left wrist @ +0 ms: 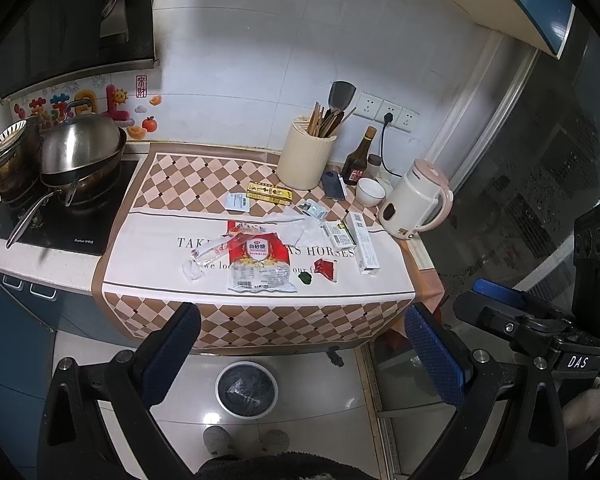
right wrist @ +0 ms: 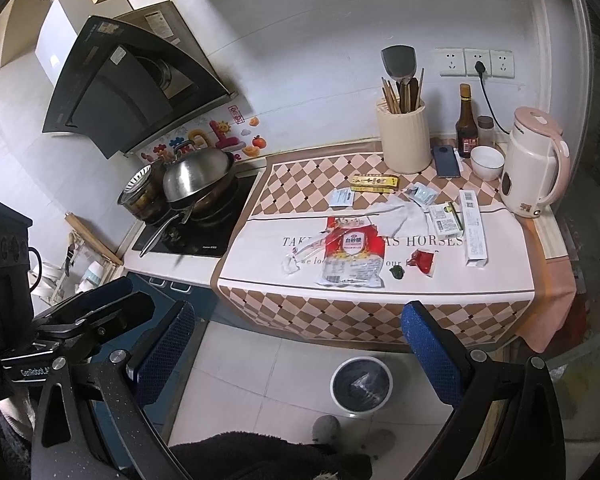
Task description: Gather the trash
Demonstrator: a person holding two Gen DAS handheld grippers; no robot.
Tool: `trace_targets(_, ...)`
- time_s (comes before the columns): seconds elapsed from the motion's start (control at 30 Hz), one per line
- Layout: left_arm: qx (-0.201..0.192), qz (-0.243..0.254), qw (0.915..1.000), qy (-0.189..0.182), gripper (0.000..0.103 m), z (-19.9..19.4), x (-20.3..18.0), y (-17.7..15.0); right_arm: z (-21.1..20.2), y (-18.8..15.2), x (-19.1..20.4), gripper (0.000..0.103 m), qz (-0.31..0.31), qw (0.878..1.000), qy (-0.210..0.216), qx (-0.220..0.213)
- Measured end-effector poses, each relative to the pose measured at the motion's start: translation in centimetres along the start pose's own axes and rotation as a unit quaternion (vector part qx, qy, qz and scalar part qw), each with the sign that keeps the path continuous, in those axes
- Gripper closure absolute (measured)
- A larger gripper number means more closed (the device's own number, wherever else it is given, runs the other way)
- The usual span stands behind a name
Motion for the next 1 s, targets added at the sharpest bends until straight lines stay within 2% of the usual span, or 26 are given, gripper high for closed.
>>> trace_targets(1.0, -0.001, -0.002, 1.0, -0.001, 0.0, 0.0, -0.26, 0.03, -0.01, 0.26, 0.53, 0.0, -0.003, 1.0, 0.0, 0.003)
Point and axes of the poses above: each gripper's, at about its wrist camera, not at the fingertips, and z roughly the way its jaws point, x to its left, y to its top, the point moved 5 cm from there along z, roughly the way its jaws point, and after that the axes turned 12 degrees about x, right-handed, at the moved point
